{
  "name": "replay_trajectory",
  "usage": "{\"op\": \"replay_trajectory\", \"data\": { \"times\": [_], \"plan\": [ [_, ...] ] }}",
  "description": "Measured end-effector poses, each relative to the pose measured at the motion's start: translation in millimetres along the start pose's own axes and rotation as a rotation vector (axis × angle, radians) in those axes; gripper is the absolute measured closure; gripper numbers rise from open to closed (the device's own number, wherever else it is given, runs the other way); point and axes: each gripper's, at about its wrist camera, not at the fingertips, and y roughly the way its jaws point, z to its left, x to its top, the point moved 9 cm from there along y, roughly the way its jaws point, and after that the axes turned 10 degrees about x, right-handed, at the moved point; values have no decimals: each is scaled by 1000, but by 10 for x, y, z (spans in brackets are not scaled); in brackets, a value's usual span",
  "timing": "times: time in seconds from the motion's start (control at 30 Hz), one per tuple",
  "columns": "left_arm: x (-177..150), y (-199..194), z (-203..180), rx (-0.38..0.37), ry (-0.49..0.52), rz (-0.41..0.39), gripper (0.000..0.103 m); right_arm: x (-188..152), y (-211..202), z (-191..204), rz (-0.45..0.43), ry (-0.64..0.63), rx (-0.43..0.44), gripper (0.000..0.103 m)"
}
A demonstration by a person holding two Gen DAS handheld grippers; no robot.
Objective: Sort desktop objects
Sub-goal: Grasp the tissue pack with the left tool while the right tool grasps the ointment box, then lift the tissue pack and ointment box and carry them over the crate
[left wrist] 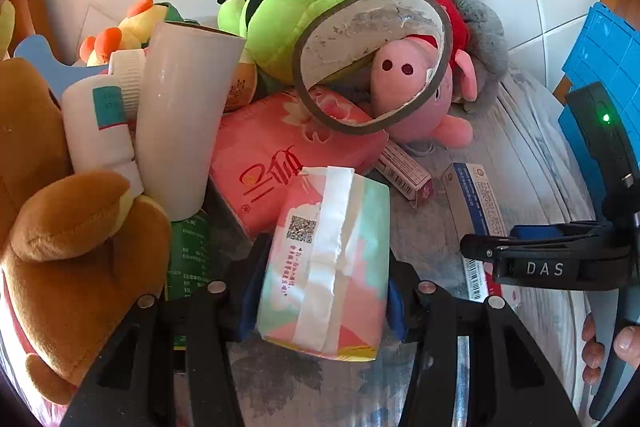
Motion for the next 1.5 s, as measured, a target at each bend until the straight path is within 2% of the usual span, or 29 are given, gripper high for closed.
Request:
{"op": "replay_trajectory", "data": {
  "times": [0.03,0.17,0.3,0.57,0.87,1.13,1.37,1.5],
  "plan": [
    [-8,-8,-12,1,3,2,55,9,-12,26,-3,-13,-3,63],
    [-56,-109,-54,-14,2,5,56,-48,-45,114,-2,-57,-7,64],
    [-90,-334,-68,-8,10,-25,56,-204,-315,228,-45,-107,2,64],
    [-22,-1059,-167,-37,27,-139,56,-585,-1243,383,-206,-167,39,64],
    [65,-1888,-514,-56,75,-274,56,-713,-2118,548,-403,-195,0,64],
    [163,-2602,-970,-94,115,-402,56,-897,-3164,326,-588,-203,-22,64],
    [320,-3133,-1548,-142,144,-499,56,-1105,-3980,-108,-746,-184,-30,64],
    [439,-3439,-1960,-176,157,-555,56,-1230,-4417,-505,-834,-144,-55,64]
  ]
}}
